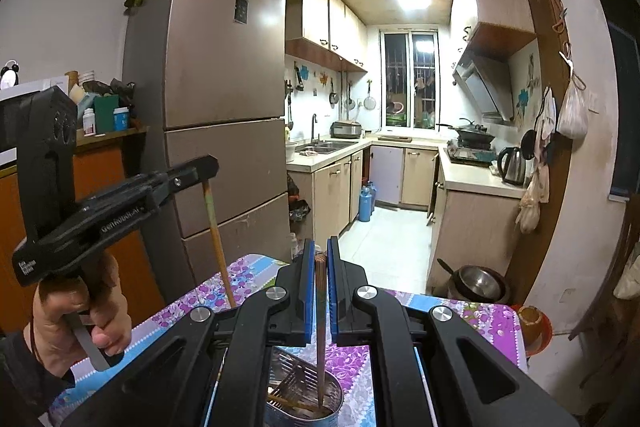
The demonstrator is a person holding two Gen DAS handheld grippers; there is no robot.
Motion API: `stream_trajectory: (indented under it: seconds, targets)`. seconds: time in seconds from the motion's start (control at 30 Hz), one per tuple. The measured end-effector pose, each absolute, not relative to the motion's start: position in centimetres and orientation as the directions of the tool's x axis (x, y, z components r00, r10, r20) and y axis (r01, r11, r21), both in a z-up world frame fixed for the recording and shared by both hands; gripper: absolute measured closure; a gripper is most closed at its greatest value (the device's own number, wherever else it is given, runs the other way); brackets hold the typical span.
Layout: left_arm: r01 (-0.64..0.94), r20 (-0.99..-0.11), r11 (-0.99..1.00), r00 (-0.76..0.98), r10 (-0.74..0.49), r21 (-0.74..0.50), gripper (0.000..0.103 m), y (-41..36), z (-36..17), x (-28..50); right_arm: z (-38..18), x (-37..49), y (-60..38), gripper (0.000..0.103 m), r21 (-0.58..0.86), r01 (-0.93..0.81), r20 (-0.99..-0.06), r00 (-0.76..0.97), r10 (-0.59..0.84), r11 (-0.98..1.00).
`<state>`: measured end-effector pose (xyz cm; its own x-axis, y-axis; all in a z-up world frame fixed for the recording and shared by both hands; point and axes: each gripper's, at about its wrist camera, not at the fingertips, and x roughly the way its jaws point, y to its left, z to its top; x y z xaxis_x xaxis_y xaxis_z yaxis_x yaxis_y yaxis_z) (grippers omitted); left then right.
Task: Organize utensils
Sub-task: 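Carry both chopsticks over the blue holder and lower them inside, then open both grippers over the holder and return them to the table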
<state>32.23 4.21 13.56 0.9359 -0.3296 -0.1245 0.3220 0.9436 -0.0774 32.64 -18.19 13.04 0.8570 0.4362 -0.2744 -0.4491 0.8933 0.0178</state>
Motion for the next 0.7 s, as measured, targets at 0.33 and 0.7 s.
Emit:
stream_trajectory:
  seconds: [0.33,0.7]
  targets:
    - [0.335,-0.159,0.939,0.926,-0.343,-0.074,0.096,4.0,12.3,33.2,11.9,33.7,-17.8,0.091,0.049,-0.473,-0.311,0.829,0.464,0.879]
    - [0.306,-0.12,0.951,0.944,-0.308,-0.033,0.056,5.4,13.9,28.3,13.6,27.6,-20.1,0.071,0.087,-0.466,-0.216,0.854,0.473,0.881]
